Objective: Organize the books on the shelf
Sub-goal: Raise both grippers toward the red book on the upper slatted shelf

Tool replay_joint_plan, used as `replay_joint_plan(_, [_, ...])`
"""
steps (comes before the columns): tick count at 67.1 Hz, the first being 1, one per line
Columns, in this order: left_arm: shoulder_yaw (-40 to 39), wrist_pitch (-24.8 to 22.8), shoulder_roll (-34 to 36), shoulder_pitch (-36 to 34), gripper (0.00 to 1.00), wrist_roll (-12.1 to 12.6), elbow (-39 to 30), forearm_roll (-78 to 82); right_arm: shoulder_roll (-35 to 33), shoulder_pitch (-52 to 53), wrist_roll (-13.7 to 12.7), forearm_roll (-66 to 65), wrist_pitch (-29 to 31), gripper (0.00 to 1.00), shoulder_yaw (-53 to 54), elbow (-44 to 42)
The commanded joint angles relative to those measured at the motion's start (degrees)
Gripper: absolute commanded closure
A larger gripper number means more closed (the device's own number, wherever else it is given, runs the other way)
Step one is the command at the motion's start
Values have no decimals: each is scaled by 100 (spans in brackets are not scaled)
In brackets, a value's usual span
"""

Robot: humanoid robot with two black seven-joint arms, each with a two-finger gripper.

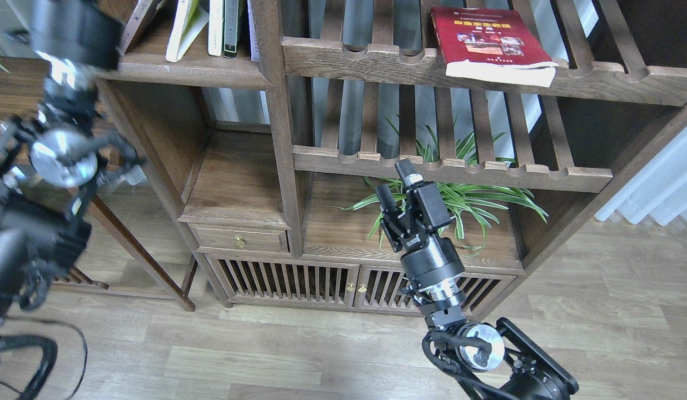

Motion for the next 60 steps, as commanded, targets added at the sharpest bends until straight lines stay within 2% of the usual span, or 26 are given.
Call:
replay_joint_plan(1, [71,-5,-10,370,25,160,11,-2,0,44,32,-9,0,3,282,75])
replay_joint_plan(12, [53,-5,-142,415,25,142,-7,-11,0,361,41,0,0,3,511,225])
replay_joint_plan(19, [88,-5,-581,406,25,212,-16,-11,0,818,41,-9,0,3,783,242])
replay_joint_plan(26, [202,-5,-740,397,25,256,-16,-11,0,941,41,0,0,3,880,225])
replay_joint_plan(35, [299,-5,-775,353,25,572,-16,-11,0,959,41,0,0,3,986,198])
replay_joint_plan(41, [334,-5,-775,415,25,933,2,-11,0,959,32,0,0,3,1197,198])
replay_joint_plan(60, [466,-5,-819,485,25,986,2,-2,-166,967,-12,0,-830,3,1337,198])
